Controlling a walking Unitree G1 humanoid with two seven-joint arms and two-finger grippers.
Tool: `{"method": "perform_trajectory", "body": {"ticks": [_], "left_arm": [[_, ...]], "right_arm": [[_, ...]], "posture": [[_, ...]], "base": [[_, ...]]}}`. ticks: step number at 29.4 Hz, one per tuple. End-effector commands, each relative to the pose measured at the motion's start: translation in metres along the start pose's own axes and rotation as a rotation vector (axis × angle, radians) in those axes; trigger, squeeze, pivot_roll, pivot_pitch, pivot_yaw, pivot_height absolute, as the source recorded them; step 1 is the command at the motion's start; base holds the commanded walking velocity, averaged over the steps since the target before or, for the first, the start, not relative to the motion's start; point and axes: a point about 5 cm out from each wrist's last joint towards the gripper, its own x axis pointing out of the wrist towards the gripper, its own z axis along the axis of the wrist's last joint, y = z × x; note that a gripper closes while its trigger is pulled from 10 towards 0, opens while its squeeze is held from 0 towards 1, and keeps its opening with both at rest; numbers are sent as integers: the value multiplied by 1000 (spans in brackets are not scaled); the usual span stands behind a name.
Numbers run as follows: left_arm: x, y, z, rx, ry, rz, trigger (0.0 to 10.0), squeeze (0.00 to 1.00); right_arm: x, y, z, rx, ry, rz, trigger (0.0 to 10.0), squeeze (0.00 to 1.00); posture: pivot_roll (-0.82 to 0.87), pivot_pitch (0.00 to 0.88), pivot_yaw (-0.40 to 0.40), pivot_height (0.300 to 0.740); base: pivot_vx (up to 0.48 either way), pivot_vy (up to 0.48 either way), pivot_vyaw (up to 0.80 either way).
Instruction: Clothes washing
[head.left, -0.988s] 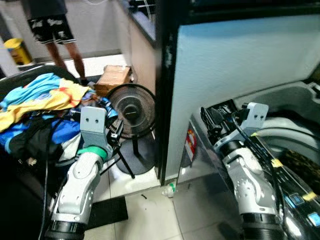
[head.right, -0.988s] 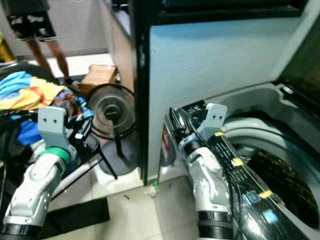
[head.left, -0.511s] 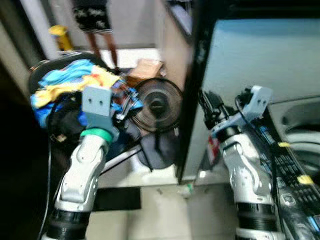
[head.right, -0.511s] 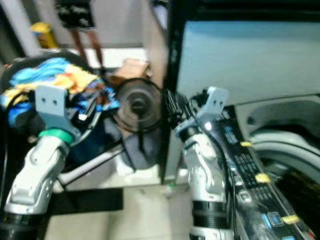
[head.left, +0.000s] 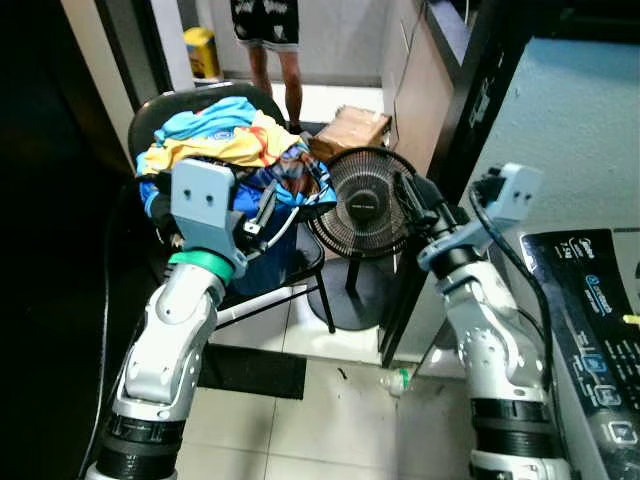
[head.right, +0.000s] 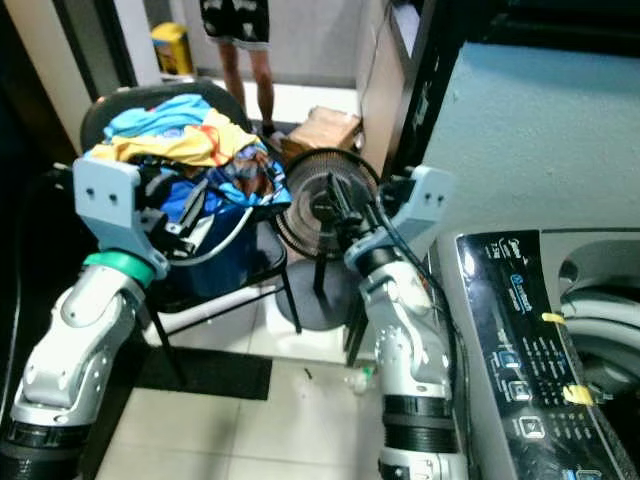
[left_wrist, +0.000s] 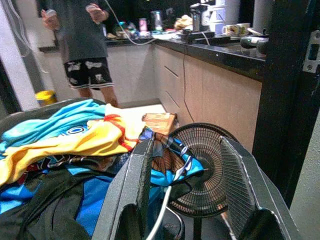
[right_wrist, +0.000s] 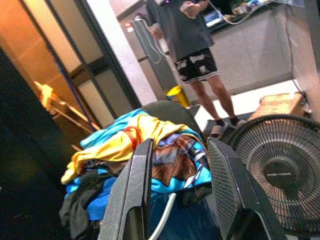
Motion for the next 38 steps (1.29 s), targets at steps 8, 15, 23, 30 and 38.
{"method": "perform_trajectory", "body": {"ticks": [8,15,23,30,38], "left_arm": [[-1,4,2,-11,-5,20,10000,0],[-3,5,3,-12,-10,37,10000,0],[-3,6,2,-34,3,45,10000,0],[0,11,7,6,-34,109,10000,0],[2,17,8,-8,-31,139,10000,0]], "right_arm": [[2,14,-10,-14,43,65,10000,0],[0,22,-17,-3,70,89,10000,0],[0,24,-19,1,79,92,10000,0],[1,22,-18,-18,82,98,10000,0],[2,25,-19,-40,89,129,10000,0]], "posture": [[105,28,42,740],[105,31,35,740],[104,29,34,740],[107,16,25,740],[113,19,31,740]], "base": [[0,180,0],[0,-399,0],[0,-57,0],[89,0,0],[387,0,0]]}}
